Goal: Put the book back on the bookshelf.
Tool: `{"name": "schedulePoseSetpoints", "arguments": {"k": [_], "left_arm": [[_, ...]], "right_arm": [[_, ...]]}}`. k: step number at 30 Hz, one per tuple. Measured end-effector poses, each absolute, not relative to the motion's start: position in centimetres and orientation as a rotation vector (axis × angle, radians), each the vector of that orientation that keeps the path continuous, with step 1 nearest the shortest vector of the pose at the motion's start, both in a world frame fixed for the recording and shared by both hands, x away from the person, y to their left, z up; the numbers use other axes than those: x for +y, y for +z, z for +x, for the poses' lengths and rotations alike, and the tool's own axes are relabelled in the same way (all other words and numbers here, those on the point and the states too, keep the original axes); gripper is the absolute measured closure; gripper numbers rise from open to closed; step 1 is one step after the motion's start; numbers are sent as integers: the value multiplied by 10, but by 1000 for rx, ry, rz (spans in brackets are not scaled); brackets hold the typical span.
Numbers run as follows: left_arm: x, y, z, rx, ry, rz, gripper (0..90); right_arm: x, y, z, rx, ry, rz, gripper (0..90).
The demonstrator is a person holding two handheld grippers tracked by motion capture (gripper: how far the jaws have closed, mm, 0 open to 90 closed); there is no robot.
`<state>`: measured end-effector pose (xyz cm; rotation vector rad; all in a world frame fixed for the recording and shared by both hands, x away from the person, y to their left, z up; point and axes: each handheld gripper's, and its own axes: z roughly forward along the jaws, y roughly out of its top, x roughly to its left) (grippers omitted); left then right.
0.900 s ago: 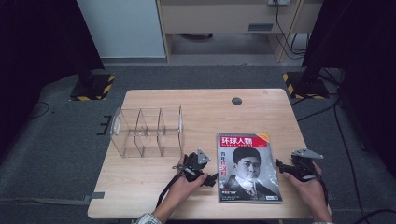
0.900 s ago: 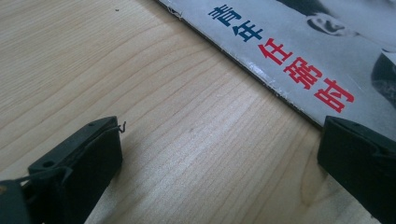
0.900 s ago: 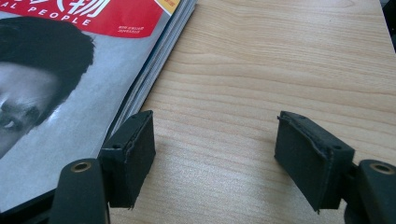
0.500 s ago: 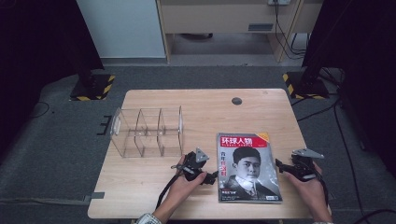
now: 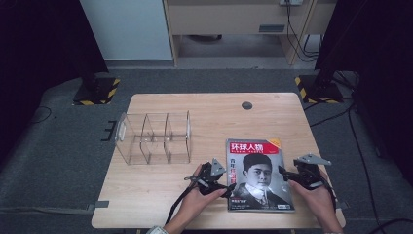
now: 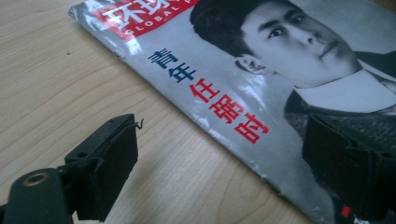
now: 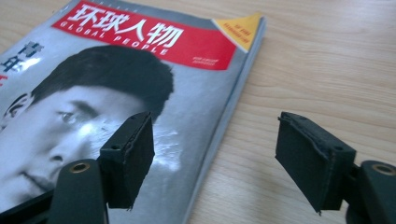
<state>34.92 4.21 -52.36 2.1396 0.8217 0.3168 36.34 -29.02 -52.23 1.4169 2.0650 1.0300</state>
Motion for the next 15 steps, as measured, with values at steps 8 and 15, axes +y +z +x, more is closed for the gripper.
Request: {"name": "schedulePoseSetpoints", "arguments": {"k": [8, 15], "left_arm": [[35, -524, 344, 795, 329, 2142, 164], [25, -528, 337, 746, 301, 2177, 210]], "right_arm": [[-278, -527, 365, 2119, 1052, 1404, 162], [-271, -532, 367, 2173, 1056, 1395, 106]]}}
